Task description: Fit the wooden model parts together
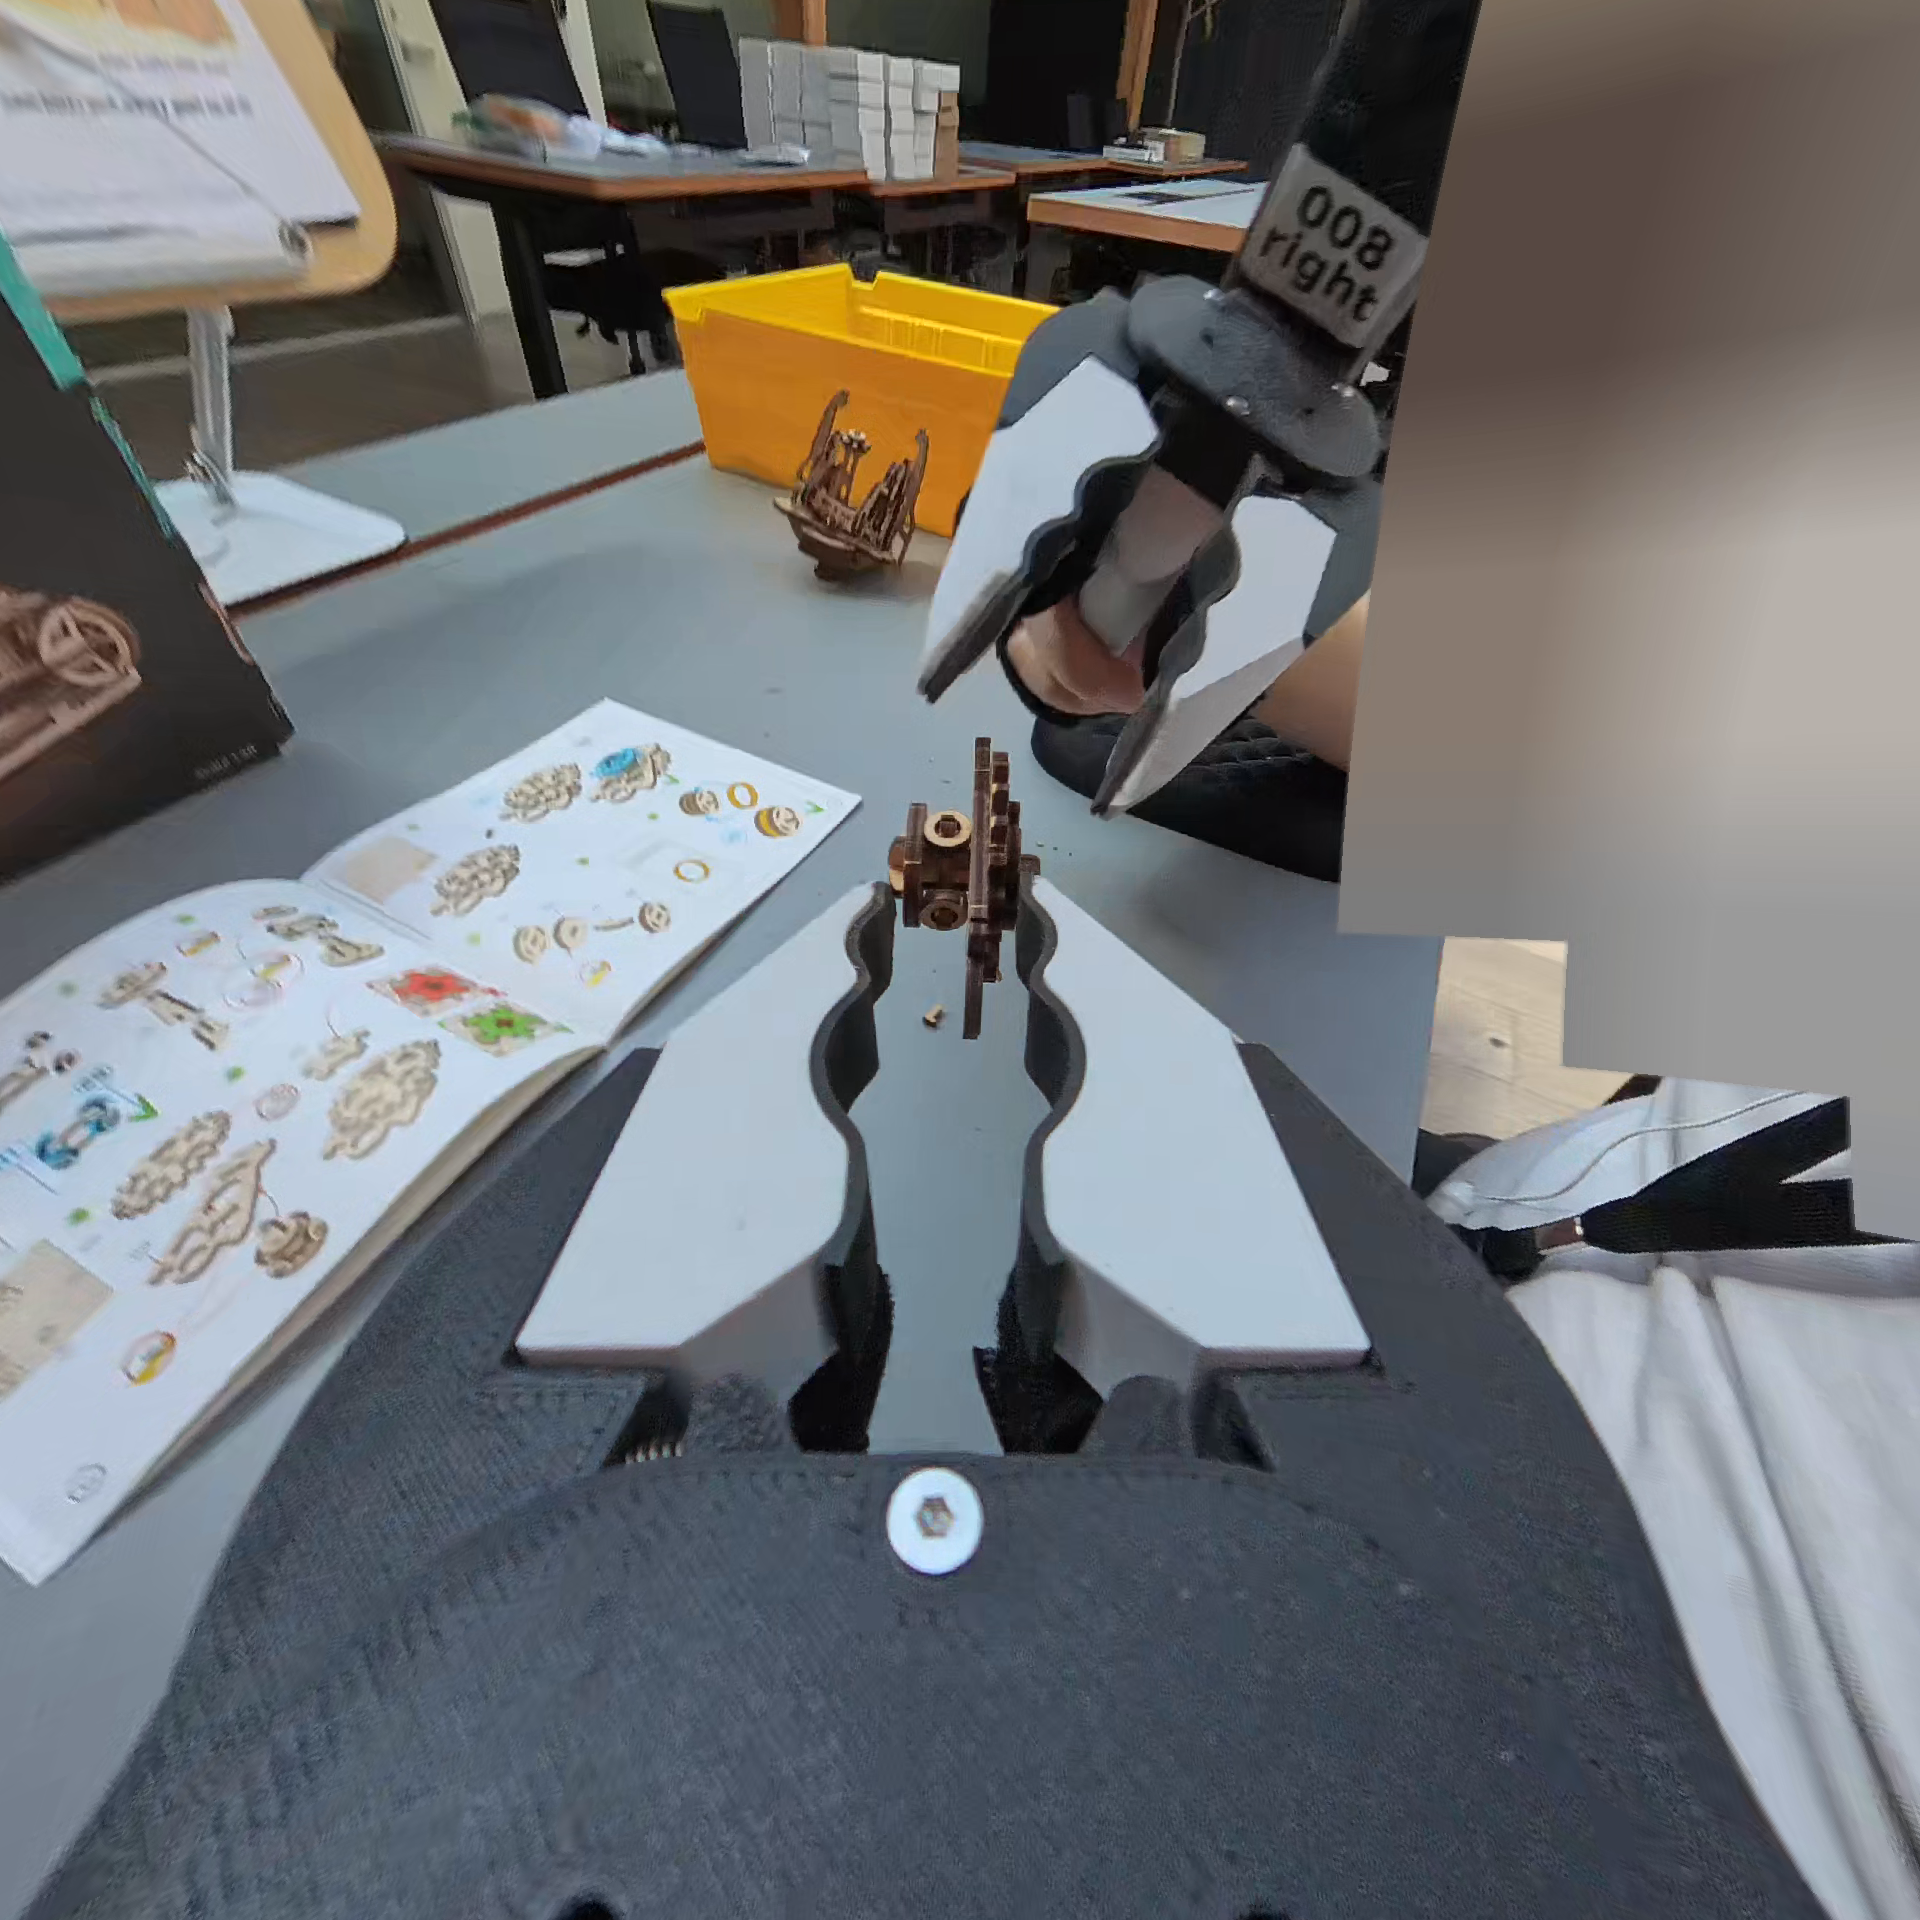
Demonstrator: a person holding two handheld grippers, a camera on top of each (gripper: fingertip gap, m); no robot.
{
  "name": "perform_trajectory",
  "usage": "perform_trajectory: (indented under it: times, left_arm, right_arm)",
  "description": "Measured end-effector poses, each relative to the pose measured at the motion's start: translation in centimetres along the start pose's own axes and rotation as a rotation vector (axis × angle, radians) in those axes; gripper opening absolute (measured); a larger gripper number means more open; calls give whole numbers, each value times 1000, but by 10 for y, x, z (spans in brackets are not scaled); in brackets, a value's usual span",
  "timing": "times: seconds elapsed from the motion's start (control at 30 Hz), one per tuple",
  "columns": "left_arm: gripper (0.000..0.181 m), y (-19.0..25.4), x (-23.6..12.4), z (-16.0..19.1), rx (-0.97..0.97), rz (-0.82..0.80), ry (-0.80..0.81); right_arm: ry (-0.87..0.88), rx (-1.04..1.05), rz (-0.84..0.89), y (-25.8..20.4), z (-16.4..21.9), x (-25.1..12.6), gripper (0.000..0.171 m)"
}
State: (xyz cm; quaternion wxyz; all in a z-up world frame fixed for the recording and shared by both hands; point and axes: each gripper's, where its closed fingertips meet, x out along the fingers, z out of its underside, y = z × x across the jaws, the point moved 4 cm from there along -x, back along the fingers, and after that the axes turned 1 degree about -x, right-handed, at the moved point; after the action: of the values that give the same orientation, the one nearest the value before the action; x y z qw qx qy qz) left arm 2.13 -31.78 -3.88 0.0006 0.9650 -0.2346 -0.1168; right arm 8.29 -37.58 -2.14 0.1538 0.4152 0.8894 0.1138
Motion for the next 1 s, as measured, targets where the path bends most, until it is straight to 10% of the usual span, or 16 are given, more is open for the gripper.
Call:
perform_trajectory:
  times: [0.4, 1.0]
  left_arm:
    - [21, -19, 15, 45, -765, 339, -182]
    - [27, -42, 18, 59, -880, 314, -141]
  right_arm:
    - [-238, -249, -4, -17, 33, 17, 43]
    - [-398, -181, 30, -11, 66, 31, 40]
